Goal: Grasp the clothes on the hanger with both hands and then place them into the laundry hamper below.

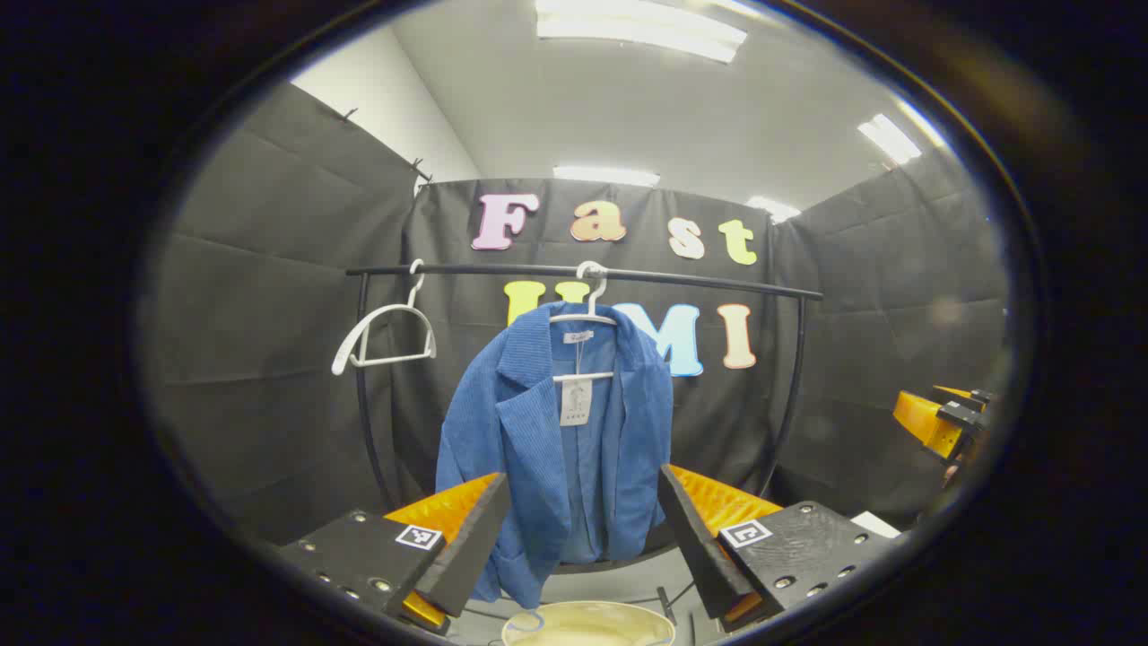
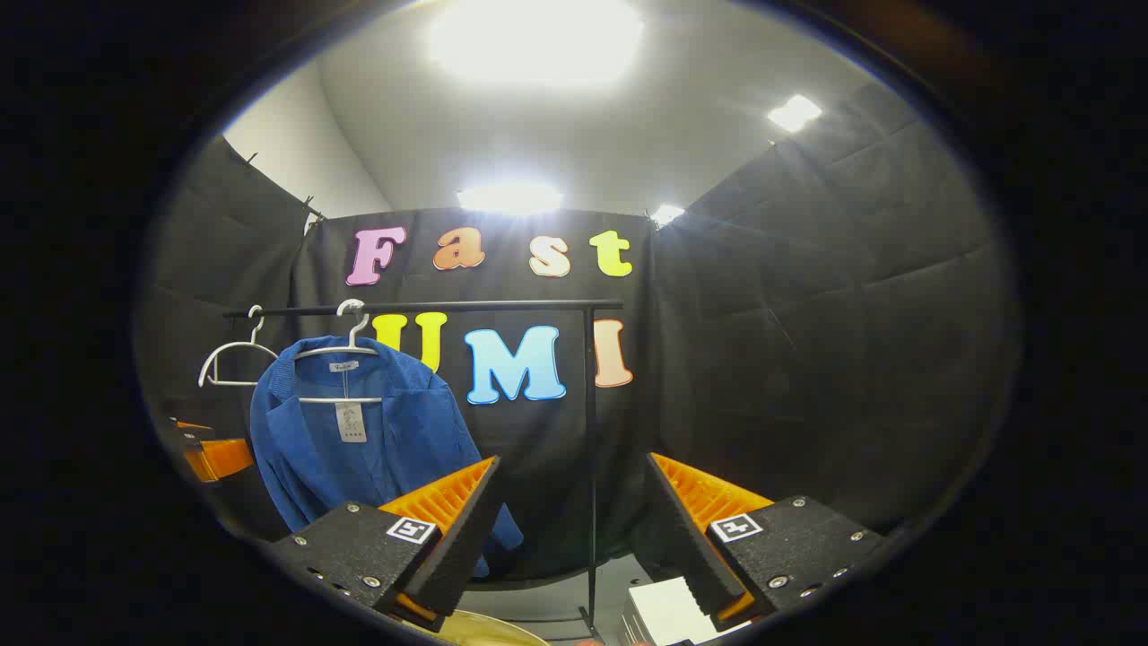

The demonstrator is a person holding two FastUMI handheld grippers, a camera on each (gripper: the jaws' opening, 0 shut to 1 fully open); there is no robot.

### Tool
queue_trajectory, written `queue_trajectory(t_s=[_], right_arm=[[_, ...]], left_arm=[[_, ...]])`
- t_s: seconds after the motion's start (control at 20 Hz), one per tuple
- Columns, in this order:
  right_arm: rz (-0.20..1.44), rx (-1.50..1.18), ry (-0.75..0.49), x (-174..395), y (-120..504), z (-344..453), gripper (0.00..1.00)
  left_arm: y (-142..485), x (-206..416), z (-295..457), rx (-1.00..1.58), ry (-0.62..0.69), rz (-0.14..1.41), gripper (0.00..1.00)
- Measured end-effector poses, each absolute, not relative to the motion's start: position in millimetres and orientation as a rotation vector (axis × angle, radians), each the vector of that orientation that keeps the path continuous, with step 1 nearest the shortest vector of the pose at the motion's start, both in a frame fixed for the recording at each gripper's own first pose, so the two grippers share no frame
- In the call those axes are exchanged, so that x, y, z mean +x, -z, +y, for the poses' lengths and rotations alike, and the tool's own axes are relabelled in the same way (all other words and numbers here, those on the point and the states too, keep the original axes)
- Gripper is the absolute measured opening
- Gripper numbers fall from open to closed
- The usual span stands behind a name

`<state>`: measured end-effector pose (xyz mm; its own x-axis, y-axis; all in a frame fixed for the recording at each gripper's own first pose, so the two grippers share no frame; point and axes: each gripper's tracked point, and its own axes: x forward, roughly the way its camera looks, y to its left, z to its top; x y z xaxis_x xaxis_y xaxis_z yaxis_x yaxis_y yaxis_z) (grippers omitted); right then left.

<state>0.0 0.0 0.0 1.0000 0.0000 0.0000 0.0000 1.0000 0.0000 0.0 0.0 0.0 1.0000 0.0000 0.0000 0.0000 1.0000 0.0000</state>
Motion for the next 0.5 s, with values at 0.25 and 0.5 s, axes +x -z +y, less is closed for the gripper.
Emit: queue_trajectory(t_s=[0.25, 0.5], right_arm=[[0.024, 0.002, -0.008, -5.9, 6.1, 10.9, 0.95], [0.035, -0.005, -0.020, -10.6, 4.7, 18.5, 0.95]], left_arm=[[2.0, -6.8, 5.2, 0.002, 0.010, 0.006, 1.00], [-0.6, -7.5, 16.4, -0.015, -0.002, 0.003, 1.00]])
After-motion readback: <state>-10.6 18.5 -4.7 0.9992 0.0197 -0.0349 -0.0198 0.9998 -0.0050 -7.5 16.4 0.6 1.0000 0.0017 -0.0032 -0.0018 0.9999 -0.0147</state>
